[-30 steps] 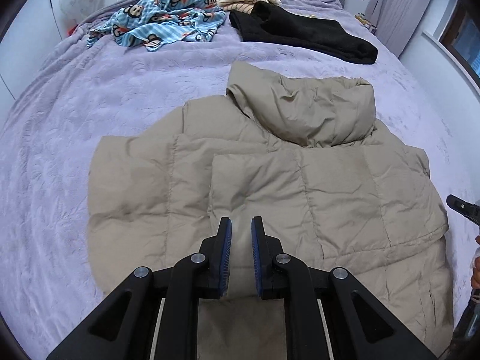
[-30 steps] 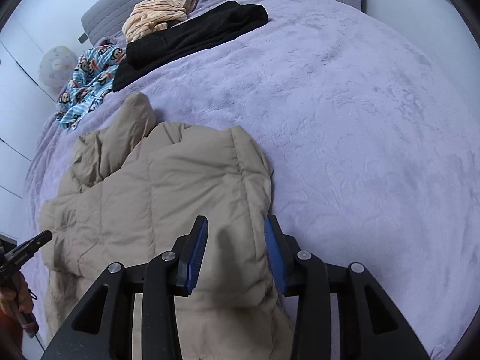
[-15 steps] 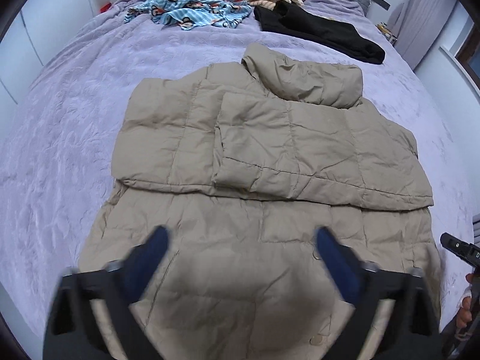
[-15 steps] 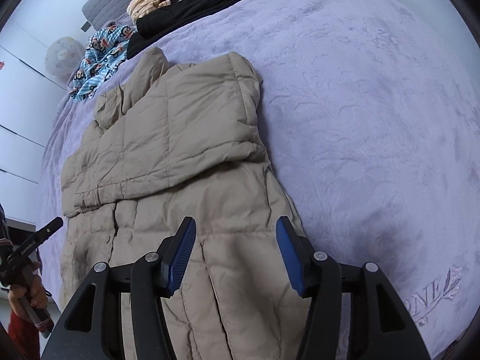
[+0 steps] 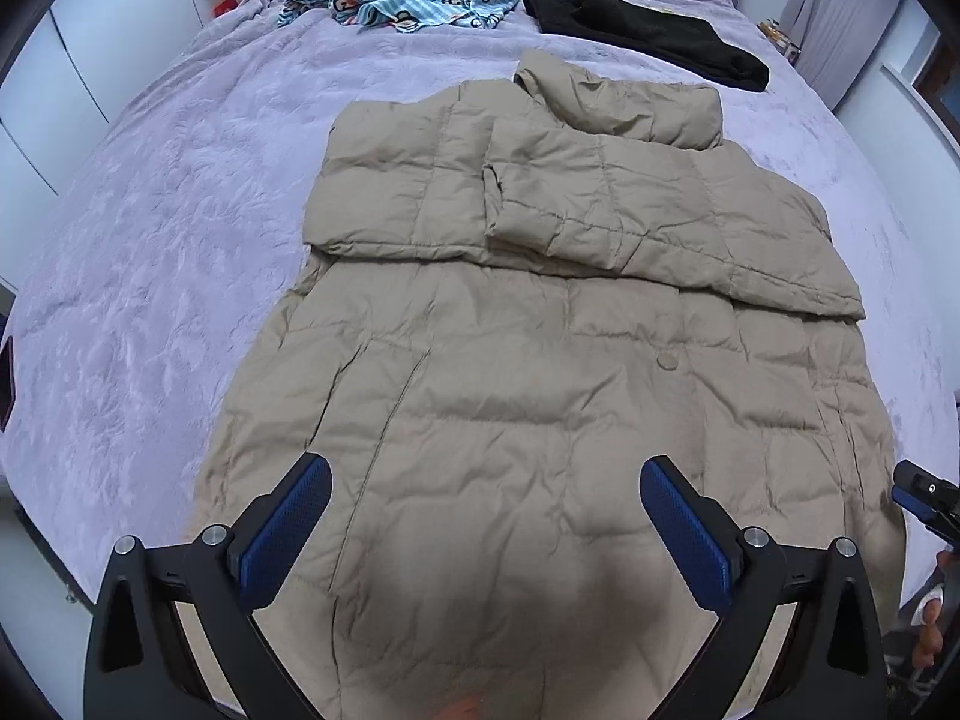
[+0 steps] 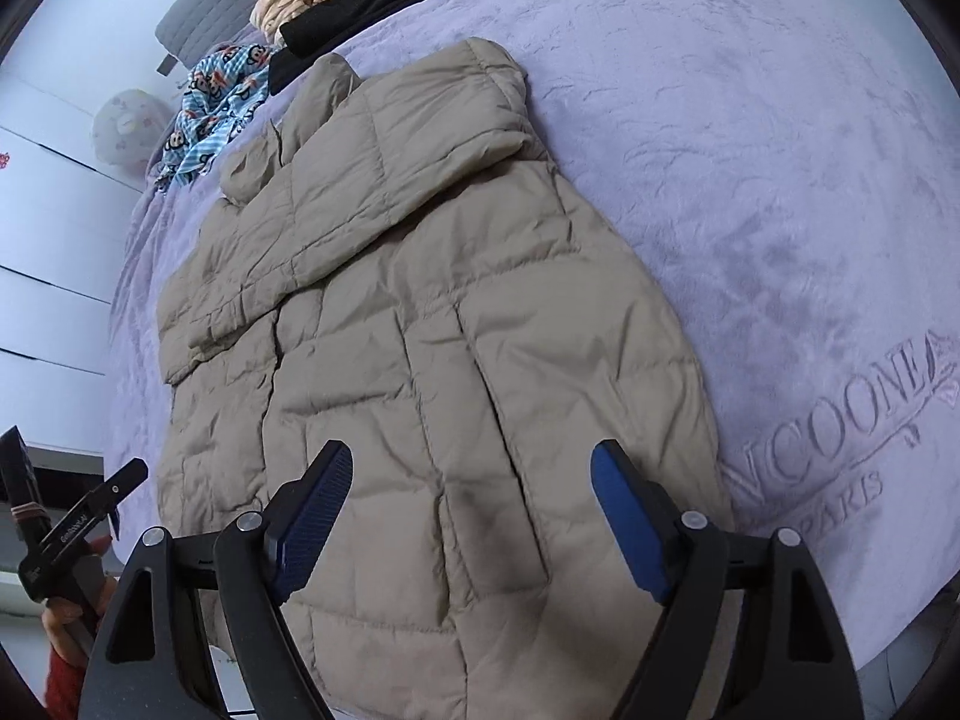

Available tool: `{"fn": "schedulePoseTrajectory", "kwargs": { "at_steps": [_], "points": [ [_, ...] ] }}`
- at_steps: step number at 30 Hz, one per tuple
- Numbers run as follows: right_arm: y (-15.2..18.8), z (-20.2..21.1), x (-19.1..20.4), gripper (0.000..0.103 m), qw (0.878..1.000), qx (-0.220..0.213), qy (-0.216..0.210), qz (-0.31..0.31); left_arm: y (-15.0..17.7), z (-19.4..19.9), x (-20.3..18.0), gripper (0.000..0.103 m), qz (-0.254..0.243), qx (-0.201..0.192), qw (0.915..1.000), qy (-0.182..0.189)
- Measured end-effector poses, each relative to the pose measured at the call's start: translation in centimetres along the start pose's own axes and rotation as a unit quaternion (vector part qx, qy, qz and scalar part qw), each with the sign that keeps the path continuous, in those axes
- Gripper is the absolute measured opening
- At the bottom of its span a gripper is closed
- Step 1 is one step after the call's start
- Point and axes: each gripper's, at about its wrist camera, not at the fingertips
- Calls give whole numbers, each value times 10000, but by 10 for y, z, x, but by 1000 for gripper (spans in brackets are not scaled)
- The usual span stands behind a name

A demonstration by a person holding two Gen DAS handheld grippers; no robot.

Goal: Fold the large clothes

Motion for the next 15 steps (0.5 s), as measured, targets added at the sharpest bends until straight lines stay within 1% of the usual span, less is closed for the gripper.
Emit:
{"fn": "schedulePoseTrajectory", "kwargs": {
  "at_steps": [6, 10, 13, 15],
  "points": [
    [36, -1, -1, 85, 9984, 303, -196, -425, 27, 15, 18, 103, 4, 147, 9999, 0],
    [56, 5, 5, 85, 9978, 256, -277, -537, 40, 23, 29, 103, 23, 222, 9998, 13],
    [72, 8, 8, 85, 9962, 243, -406, -724, 48, 27, 39, 103, 34, 304, 9995, 42],
    [84, 10, 9, 85, 9949, 217, -468, -862, 54, 31, 46, 103, 20, 291, 9996, 53]
  ]
}}
Point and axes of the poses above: each gripper's, at about its wrist camera, not at the fingertips, and z roughly against the way its jaws point, x to its left, y to its underside, and after that the axes turned 2 degrees about y, right-handed
